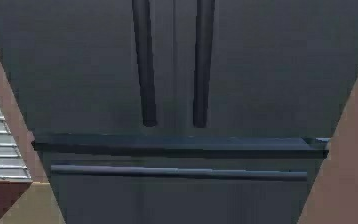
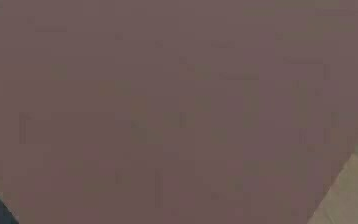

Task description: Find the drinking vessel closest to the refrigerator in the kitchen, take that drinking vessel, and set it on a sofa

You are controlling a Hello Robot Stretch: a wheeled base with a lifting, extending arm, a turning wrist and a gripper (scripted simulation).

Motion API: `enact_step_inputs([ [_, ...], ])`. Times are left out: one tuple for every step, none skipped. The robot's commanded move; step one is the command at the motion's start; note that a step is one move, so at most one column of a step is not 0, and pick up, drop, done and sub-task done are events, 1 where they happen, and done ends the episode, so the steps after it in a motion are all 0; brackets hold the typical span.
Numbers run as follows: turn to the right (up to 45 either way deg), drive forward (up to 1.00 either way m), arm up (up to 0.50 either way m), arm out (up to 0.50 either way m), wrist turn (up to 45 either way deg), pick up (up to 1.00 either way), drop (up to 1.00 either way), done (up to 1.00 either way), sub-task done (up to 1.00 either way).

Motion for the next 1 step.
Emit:
enact_step_inputs([
  [45.0,0.00,0.00,0.00,0.0,0.00,0.00,0.00,0.00],
])
